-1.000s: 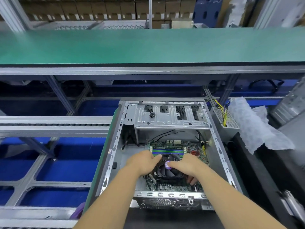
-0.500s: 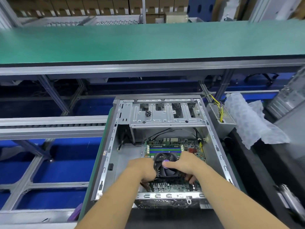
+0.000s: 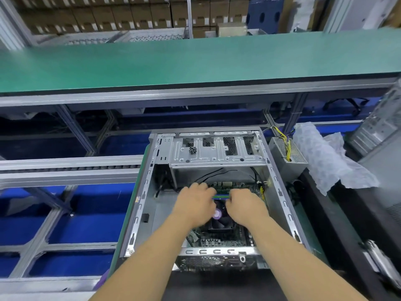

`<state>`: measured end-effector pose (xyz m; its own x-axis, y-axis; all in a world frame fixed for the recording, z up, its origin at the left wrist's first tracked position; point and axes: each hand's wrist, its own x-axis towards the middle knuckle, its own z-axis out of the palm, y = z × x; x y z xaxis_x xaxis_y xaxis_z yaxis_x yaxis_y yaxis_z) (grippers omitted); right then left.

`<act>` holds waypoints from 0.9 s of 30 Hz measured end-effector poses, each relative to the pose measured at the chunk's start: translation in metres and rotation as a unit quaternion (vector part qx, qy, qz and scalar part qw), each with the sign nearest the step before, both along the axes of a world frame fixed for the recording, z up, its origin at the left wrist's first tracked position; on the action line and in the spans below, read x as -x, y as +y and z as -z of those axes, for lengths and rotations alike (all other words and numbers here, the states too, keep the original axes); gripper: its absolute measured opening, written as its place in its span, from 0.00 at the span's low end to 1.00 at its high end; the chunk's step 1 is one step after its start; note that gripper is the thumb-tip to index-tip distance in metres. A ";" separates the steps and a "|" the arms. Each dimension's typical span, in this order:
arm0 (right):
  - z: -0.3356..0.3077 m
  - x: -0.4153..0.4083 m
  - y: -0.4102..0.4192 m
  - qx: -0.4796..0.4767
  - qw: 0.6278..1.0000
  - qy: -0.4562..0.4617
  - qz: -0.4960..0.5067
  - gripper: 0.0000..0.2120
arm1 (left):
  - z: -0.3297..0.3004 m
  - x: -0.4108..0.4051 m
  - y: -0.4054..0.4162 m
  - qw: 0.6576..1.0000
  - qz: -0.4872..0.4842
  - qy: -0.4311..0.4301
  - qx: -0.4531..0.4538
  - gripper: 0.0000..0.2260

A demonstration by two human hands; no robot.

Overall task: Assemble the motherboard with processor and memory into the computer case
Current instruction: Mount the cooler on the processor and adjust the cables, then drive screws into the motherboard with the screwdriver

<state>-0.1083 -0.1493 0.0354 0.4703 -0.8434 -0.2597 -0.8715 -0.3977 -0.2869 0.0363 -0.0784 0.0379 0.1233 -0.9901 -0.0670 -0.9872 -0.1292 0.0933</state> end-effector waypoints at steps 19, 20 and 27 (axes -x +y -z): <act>-0.049 -0.018 0.072 0.126 0.978 -0.104 -0.132 0.10 | -0.036 0.011 0.041 0.987 -0.094 -0.100 0.078 0.08; -0.054 -0.025 0.084 0.134 0.976 -0.118 -0.126 0.10 | -0.041 0.006 0.052 0.985 -0.103 -0.094 0.103 0.07; -0.047 -0.103 0.203 0.203 0.922 -0.262 -0.201 0.18 | -0.033 -0.054 0.186 0.921 -0.293 0.001 0.258 0.08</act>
